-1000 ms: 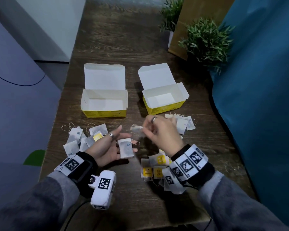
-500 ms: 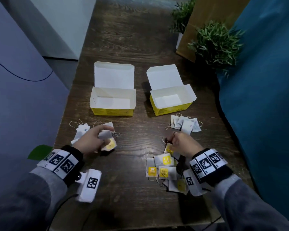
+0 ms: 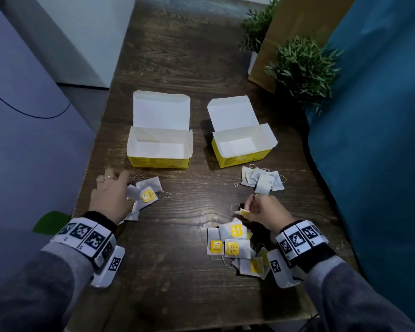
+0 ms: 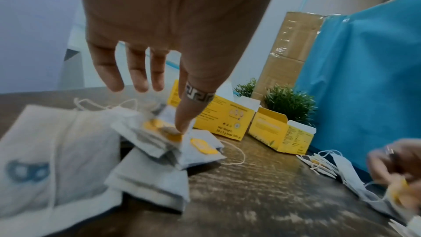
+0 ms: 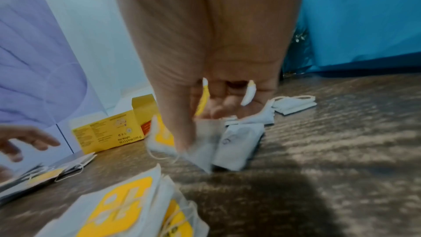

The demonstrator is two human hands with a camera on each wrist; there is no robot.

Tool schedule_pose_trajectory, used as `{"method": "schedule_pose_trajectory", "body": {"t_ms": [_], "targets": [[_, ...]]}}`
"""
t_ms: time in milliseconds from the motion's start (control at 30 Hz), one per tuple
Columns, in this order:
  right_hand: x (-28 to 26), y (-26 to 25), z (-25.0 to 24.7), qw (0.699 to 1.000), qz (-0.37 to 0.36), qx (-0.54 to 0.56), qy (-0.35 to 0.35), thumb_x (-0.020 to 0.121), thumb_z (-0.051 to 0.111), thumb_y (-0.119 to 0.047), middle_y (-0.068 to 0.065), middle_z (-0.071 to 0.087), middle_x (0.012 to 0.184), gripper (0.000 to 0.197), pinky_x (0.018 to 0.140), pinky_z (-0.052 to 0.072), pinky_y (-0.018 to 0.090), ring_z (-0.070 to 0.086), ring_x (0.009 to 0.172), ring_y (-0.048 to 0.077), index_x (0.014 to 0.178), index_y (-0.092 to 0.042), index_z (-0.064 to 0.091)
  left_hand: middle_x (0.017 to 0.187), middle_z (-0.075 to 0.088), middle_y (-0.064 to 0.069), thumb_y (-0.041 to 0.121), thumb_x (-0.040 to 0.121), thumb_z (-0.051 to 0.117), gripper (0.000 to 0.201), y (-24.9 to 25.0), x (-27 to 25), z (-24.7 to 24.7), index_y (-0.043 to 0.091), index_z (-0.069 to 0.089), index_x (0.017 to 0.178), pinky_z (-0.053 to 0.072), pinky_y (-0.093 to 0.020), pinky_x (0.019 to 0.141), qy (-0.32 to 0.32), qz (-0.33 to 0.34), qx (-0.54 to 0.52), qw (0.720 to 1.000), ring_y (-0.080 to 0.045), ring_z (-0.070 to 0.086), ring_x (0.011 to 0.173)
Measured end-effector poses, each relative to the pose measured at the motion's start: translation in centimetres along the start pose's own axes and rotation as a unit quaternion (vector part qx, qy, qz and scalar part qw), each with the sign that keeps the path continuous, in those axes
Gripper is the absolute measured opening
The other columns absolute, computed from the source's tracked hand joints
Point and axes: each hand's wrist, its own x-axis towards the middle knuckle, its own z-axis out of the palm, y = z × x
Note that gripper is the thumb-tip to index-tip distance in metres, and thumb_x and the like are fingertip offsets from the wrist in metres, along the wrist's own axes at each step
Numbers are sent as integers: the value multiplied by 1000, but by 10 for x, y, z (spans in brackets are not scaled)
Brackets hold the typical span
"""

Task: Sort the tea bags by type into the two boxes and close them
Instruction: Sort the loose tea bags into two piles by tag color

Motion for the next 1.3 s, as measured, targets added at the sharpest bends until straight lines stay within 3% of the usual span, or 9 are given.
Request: {"method": "schedule_pose_trajectory", "body": {"t_ms": [133, 233, 333, 467, 633, 800, 933, 1067, 1300], "targets": [[-15, 3, -11, 967, -170, 78, 171, 68, 65, 15, -11, 46, 81, 25, 75, 36, 8, 49, 80, -3, 68, -10, 66, 129, 42, -12, 13, 78, 67, 49, 23, -7, -8, 19, 51, 123, 41, -48, 90, 64, 97, -15, 993, -36, 41, 115], [-25, -6, -16, 942, -204, 157, 215, 63, 64, 20, -5, 48, 78, 32, 69, 40, 15, 52, 75, 9, 66, -13, 69, 112, 58, -3, 22, 83, 67, 37, 55, -13, -12, 19, 56, 117, 47, -26, 80, -98, 145, -198, 964, -19, 59, 94], [-32, -22, -11, 923, -231, 198, 236, 62, 65, 20, 0, 56, 76, 38, 71, 43, 16, 55, 76, 8, 63, -17, 68, 97, 65, -1, 29, 88, 56, 27, 93, -26, -7, 14, 58, 110, 49, -13, 60, -336, 77, -411, 844, -9, 63, 72], [-34, -35, 9, 915, -272, 213, 208, 63, 71, 16, -6, 62, 77, 35, 76, 44, 18, 59, 79, 8, 65, -19, 67, 80, 68, -8, 26, 85, 57, 21, 121, -32, 8, 10, 63, 98, 49, -17, 51, -392, 31, -530, 751, -13, 64, 62], [-36, -35, 19, 923, -223, 263, 174, 70, 75, -18, -4, 65, 75, 18, 72, 46, 23, 59, 75, 12, 69, -28, 61, 64, 61, -15, 0, 86, 57, 4, 124, -32, 12, 3, 60, 87, 45, -14, 43, -347, 41, -534, 770, -10, 60, 47], [-28, -24, 9, 945, -122, 276, 128, 80, 68, -4, -9, 58, 76, 28, 63, 42, 13, 53, 67, 1, 81, -28, 54, 64, 61, -12, -5, 86, 55, 13, 122, -28, 13, 4, 50, 78, 49, -16, 43, -313, 4, -567, 762, -12, 64, 48], [-20, -2, 0, 984, -34, 170, 38, 83, 67, -14, -9, 58, 81, 13, 69, 45, 23, 54, 69, 10, 90, -21, 59, 84, 59, -16, -3, 87, 56, 11, 119, -27, 19, 5, 50, 90, 54, -19, 47, -315, -20, -571, 758, -20, 70, 59], [-20, 7, 12, 995, -31, 33, -89, 73, 78, -31, -6, 50, 105, 44, 80, 42, 22, 51, 93, 8, 111, -22, 57, 101, 60, -12, -2, 89, 54, 23, 123, -26, 24, 15, 52, 103, 59, -26, 57, -319, -27, -555, 768, -22, 72, 66], [-19, 7, 30, 996, -39, 8, -77, 74, 76, -20, 4, 54, 103, 23, 87, 45, 35, 51, 97, 20, 90, -15, 62, 76, 56, 0, -1, 85, 57, 26, 159, -3, 40, 20, 56, 71, 40, -10, 47, -202, 28, -460, 864, -9, 47, 60]]}}
